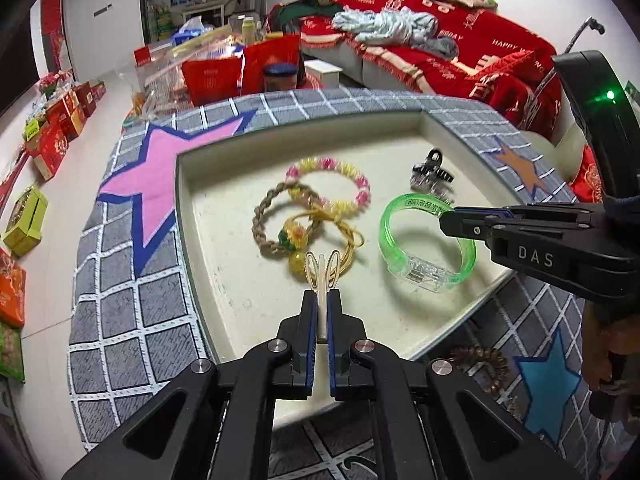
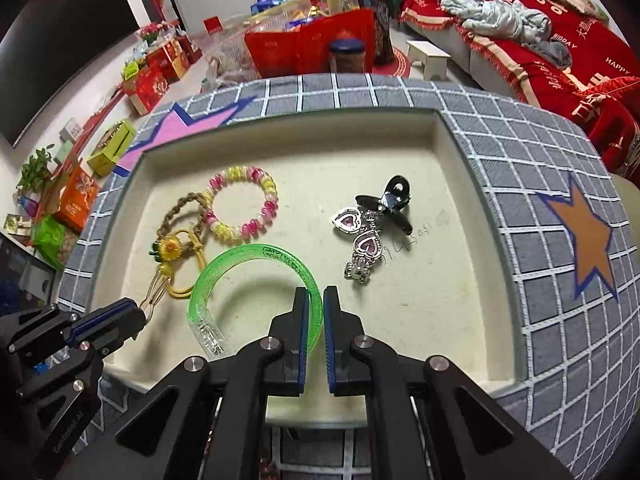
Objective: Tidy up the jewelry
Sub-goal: 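Carry the bow clip and green bracelet into the box, open both tools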
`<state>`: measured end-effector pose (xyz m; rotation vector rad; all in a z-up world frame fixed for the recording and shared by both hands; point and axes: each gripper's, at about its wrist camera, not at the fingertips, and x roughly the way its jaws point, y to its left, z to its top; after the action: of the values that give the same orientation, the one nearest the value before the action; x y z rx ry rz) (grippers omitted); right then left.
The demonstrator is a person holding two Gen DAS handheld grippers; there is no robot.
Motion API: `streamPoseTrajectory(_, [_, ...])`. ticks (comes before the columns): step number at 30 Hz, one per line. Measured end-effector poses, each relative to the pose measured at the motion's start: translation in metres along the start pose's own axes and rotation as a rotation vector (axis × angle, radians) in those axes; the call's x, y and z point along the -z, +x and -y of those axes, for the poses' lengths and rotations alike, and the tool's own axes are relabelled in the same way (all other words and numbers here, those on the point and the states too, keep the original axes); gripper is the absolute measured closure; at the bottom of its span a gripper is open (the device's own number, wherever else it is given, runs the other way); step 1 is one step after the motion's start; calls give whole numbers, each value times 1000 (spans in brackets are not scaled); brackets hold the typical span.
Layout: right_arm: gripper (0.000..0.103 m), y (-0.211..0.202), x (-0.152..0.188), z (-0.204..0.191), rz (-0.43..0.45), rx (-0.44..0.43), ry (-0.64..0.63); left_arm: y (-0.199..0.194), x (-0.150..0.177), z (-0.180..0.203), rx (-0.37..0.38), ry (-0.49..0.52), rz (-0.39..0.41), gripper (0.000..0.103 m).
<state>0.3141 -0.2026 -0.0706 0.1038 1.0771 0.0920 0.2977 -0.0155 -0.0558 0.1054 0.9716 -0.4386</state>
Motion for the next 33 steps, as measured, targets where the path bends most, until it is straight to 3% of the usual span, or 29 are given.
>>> streamPoseTrajectory(9, [95,13,-11,12,-6,55,18,20,-8,2,-34,6,-38,81])
streamPoseTrajectory(19, [95,15,-23,27,26,129,29,26,-15,5,-84,7,-8,81])
streamPoseTrajectory(33, [92,14,-19,31,15,85,63,26,-14,6,-97,3,6,81])
